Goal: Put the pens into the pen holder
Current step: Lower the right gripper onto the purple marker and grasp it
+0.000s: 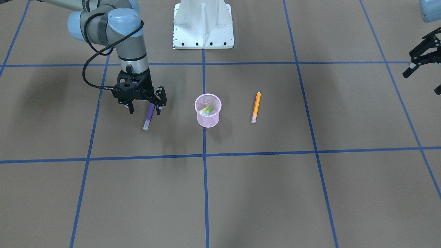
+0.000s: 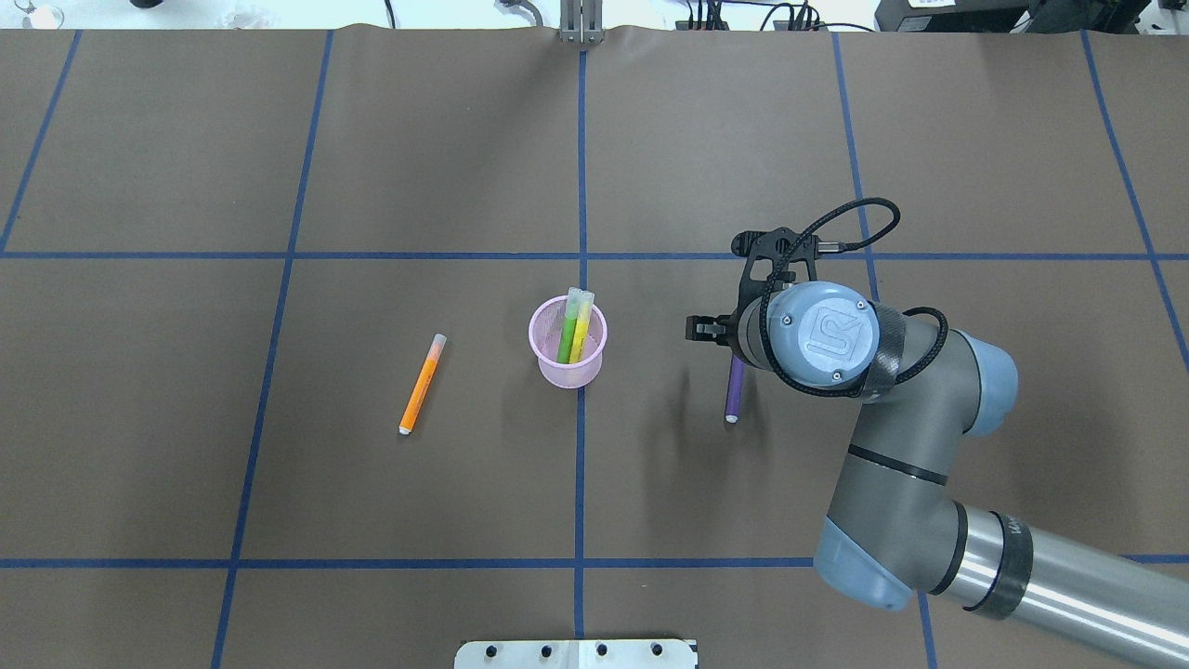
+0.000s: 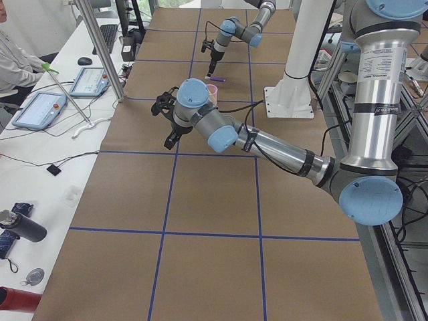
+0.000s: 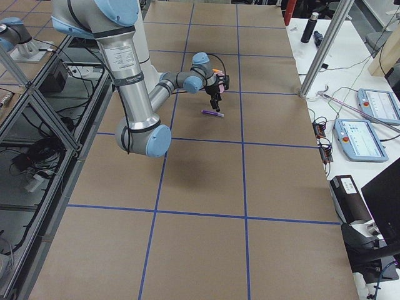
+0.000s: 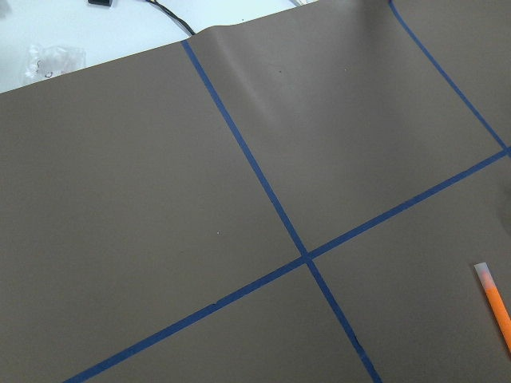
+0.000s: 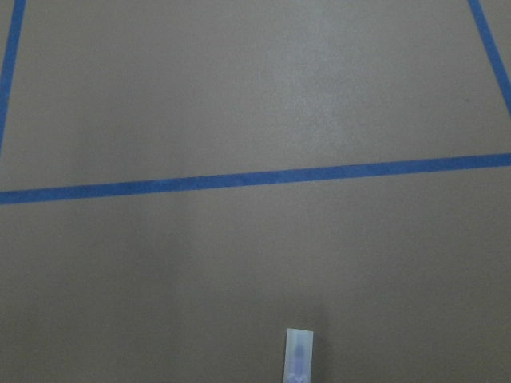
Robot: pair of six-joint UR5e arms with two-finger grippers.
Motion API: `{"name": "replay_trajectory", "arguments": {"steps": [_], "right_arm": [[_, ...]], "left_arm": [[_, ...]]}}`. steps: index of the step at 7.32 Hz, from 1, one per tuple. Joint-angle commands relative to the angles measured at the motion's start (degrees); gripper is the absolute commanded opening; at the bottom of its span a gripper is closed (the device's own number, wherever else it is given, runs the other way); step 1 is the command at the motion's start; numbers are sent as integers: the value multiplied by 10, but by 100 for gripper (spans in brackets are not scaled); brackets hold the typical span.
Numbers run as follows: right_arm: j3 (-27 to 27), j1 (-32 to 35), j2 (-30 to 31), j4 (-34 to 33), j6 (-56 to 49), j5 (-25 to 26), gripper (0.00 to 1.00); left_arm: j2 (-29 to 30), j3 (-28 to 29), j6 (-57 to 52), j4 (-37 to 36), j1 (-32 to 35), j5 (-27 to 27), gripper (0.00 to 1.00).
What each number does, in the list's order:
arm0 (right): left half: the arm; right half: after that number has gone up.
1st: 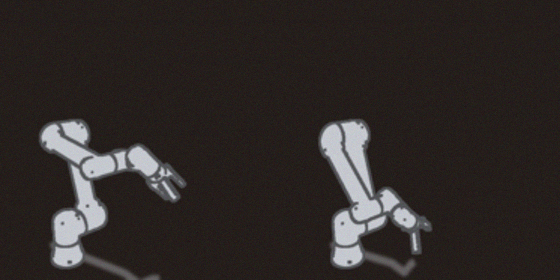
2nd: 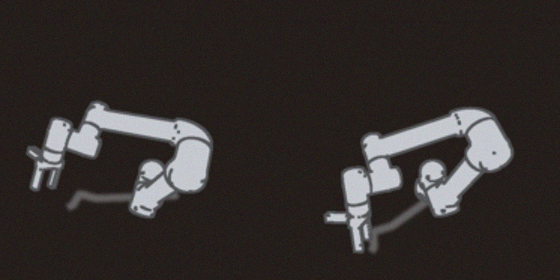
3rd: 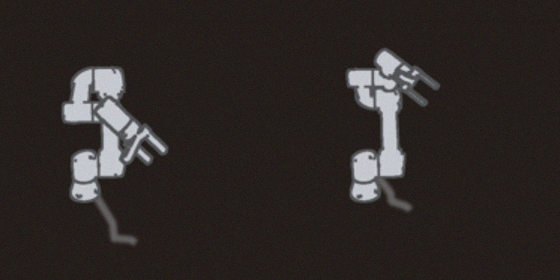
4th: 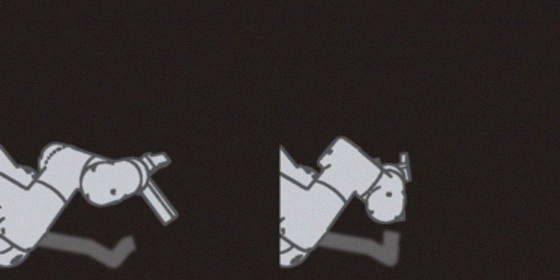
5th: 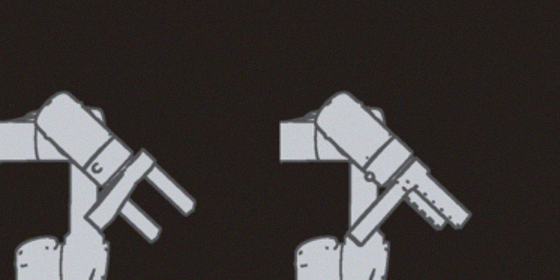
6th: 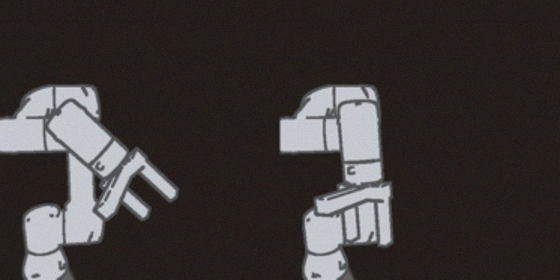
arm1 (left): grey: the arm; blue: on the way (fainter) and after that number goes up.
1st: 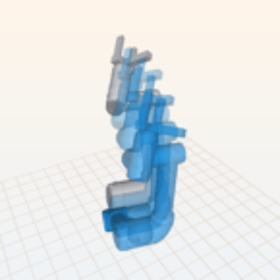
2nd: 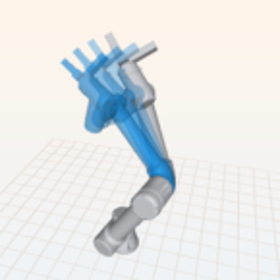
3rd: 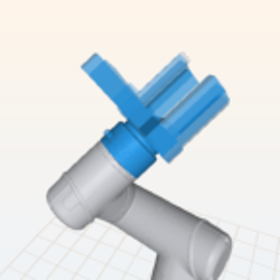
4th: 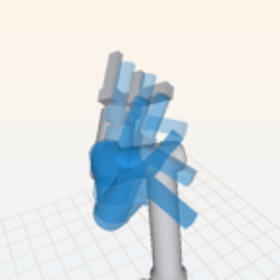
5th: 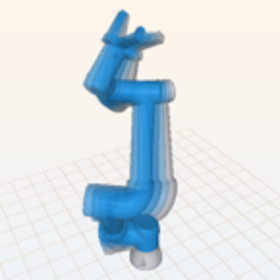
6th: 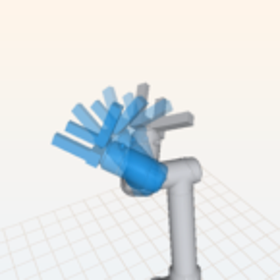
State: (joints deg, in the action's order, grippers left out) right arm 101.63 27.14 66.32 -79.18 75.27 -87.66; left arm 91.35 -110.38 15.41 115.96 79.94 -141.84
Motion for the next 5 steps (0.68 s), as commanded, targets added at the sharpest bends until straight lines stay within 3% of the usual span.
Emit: {"name": "replay_trajectory", "arguments": {"steps": [1, 5], "right_arm": [[-28, -9, 1, 23, 1, 6, 74], [-35, -14, 0, 16, 1, 7, 56]], "left_arm": [[-3, -6, -1, 4, 0, 1, 100], [-28, -21, -4, 9, 1, 21, 100]]}}
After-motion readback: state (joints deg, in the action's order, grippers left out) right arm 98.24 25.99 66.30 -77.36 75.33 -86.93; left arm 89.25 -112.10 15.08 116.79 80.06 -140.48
